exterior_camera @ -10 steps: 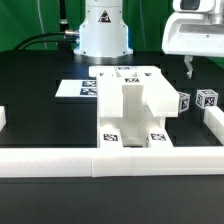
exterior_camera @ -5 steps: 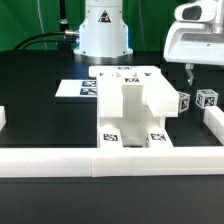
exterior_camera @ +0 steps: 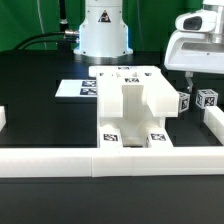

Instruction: Assemble chair

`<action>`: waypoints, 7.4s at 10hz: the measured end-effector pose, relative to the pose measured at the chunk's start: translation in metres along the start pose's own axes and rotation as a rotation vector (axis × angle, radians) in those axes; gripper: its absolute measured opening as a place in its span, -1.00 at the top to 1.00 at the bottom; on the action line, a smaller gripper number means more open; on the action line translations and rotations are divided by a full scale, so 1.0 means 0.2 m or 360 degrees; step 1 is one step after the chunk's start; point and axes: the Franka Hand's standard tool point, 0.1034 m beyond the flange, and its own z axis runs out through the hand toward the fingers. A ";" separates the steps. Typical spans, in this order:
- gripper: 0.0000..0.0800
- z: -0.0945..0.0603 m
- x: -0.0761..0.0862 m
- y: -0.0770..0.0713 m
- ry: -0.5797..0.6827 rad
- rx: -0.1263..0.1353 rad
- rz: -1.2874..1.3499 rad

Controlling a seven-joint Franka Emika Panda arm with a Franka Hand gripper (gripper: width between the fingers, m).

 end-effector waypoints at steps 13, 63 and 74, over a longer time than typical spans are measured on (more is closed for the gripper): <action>0.30 0.00 0.02 0.06 -0.0018 -0.0021 -0.0023; 0.29 -0.44 0.90 0.58 0.0049 0.0021 0.0079; -0.34 -0.45 0.91 0.55 0.0035 0.0129 0.1265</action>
Offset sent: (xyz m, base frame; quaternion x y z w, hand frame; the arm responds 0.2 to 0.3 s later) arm -0.0025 -0.0106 -0.0087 -0.0063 0.0140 -0.0098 0.9998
